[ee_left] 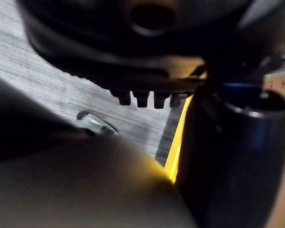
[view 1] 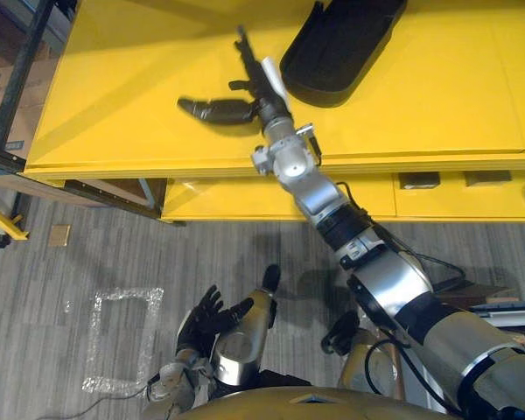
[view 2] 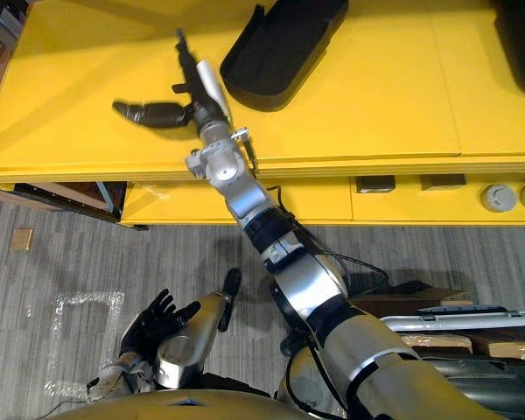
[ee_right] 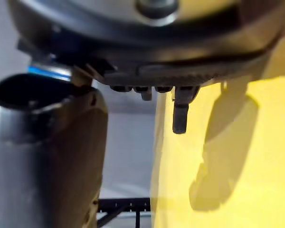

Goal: Walk over and take three plastic housings, then place them on the shelf

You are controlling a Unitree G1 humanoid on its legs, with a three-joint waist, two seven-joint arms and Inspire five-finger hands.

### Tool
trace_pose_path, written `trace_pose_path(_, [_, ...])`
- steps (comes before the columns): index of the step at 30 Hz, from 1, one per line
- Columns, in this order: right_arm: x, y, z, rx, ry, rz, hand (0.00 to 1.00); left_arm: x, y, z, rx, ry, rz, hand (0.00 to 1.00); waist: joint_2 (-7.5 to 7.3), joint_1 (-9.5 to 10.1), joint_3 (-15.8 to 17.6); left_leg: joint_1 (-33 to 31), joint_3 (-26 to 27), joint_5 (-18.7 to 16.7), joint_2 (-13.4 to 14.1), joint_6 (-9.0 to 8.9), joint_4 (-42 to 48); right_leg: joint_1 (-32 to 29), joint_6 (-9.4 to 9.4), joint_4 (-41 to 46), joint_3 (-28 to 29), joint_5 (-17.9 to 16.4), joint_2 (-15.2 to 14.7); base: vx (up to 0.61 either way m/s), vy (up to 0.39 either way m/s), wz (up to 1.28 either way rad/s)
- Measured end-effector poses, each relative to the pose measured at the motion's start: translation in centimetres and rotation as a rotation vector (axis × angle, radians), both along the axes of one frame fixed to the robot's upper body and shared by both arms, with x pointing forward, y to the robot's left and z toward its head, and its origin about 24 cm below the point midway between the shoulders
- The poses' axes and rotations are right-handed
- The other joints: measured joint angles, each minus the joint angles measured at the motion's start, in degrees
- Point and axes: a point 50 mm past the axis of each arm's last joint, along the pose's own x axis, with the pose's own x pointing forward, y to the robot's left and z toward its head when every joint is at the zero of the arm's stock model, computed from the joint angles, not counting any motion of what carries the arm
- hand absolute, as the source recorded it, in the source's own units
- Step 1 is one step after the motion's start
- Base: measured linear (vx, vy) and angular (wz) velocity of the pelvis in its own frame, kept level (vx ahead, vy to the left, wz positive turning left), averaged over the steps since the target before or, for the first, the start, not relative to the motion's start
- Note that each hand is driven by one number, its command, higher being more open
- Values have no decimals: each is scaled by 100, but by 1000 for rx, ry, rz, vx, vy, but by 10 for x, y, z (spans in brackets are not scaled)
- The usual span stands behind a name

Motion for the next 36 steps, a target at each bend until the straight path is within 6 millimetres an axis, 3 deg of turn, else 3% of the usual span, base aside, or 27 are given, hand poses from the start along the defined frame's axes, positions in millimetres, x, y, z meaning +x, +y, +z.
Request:
trace_pose_path(9, [-3, -6, 13, 171, -90, -101, 100, 13, 5, 0, 44, 7, 40, 100, 19, 73, 205, -246, 74, -66, -17, 80, 270, -198, 15, 133, 66, 2, -72, -48, 28, -1])
trace_pose_path(18, [-16, 3, 4, 275, -81, -147, 100, 13, 6, -1, 48, 13, 41, 100, -7, 26, 223, -172, 342, -86, -14, 134, 245, -271, 78, 28, 340, 146, -73, -14, 47, -13])
trace_pose_path(24, [-21, 10, 0, 283, -66, -148, 100, 11, 12, -2, 73, 11, 46, 100, -123, -187, 292, 24, 514, -84, 5, 155, 117, -160, 110, -171, 491, 285, -26, -6, 35, -16])
trace_pose_path(36, [-23, 8, -8, 263, -23, -171, 100, 9, 18, -3, 93, 18, 42, 100, -291, -273, 335, 443, 827, -36, 1, 249, -185, 148, 208, -703, 763, 640, 81, 4, 39, -13])
